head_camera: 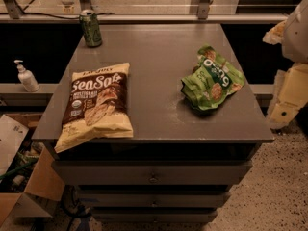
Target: Move green rice chip bag near green can
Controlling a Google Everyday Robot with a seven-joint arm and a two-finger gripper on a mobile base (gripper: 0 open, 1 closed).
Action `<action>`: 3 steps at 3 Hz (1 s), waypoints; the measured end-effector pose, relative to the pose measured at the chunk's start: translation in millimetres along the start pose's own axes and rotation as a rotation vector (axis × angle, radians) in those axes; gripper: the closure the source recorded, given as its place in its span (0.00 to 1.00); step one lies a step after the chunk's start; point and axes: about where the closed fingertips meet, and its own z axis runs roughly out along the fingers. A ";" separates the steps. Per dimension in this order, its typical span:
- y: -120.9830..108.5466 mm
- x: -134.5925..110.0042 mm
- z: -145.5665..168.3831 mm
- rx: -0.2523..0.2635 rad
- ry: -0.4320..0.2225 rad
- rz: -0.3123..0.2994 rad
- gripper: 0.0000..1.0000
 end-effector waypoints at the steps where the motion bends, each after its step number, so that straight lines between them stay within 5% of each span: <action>1: 0.0 0.0 0.0 0.000 0.000 0.000 0.00; 3: -21.1 -17.0 21.8 0.026 -0.066 -0.080 0.00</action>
Offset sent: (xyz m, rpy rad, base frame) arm 0.0199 0.0060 -0.0100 0.0311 -0.0526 0.0816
